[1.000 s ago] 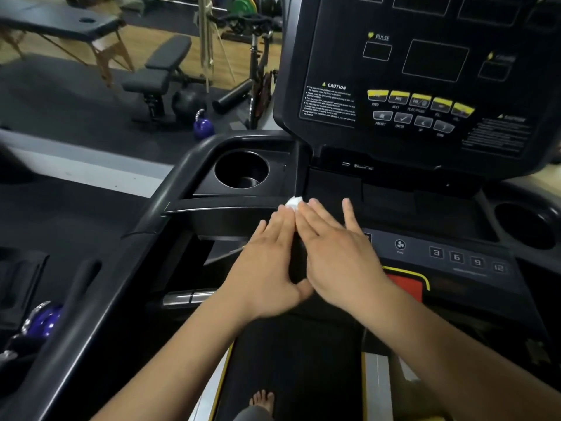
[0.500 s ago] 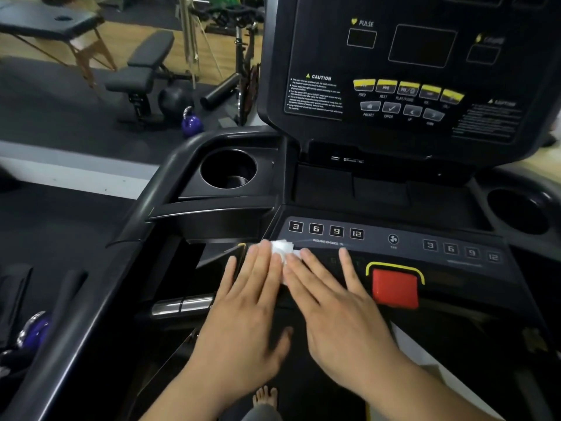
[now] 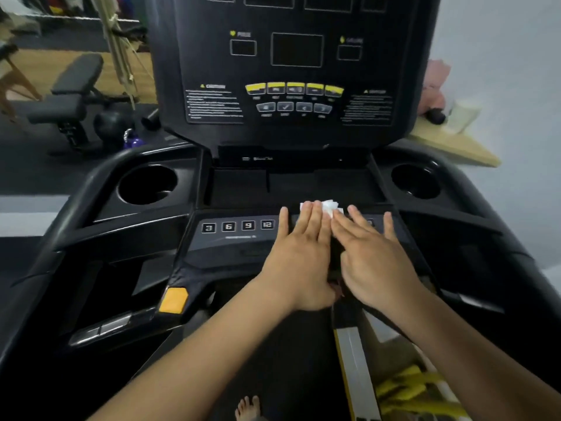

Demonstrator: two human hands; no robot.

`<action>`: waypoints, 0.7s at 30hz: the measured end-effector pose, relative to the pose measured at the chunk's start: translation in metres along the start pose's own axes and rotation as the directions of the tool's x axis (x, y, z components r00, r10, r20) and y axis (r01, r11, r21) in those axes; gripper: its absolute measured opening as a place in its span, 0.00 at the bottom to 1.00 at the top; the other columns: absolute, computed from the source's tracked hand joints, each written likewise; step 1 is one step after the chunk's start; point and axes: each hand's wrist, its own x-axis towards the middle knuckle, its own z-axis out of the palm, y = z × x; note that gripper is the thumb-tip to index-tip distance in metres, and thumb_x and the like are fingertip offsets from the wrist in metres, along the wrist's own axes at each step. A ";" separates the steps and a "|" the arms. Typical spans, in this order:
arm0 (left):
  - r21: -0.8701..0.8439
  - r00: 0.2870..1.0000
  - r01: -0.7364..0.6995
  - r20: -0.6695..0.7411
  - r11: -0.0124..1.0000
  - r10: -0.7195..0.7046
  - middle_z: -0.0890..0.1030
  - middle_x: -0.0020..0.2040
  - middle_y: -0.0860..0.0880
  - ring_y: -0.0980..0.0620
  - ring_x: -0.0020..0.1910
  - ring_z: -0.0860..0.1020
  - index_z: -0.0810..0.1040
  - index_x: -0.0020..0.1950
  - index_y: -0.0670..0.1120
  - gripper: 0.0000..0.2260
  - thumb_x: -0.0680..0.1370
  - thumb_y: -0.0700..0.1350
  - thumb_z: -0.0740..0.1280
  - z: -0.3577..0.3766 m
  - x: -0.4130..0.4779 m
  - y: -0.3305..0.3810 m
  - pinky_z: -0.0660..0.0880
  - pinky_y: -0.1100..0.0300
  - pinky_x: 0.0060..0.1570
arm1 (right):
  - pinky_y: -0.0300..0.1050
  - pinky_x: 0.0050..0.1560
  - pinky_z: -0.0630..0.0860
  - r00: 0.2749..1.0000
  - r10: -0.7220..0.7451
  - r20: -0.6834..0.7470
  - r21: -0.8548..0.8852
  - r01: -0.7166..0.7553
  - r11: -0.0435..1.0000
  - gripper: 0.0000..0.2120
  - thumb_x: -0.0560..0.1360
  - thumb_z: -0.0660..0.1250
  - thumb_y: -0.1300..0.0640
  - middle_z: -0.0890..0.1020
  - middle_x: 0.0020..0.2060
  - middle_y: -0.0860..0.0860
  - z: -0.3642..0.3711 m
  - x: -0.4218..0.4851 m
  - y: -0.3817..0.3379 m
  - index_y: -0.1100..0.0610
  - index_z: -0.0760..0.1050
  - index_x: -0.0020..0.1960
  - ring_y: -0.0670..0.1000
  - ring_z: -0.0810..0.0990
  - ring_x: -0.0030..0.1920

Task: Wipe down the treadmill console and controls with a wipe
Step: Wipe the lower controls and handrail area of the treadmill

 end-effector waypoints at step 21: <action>0.263 0.926 -0.099 -0.328 0.960 0.186 0.83 0.60 0.43 0.46 0.62 0.80 0.81 0.62 0.41 0.15 0.77 0.40 0.65 0.010 -0.015 0.050 0.68 0.41 0.69 | 0.64 0.74 0.37 0.994 -0.063 -0.084 0.142 0.075 0.987 0.31 0.78 0.53 0.54 0.49 0.79 0.49 0.035 -0.070 0.035 0.56 0.47 0.79 0.48 0.39 0.77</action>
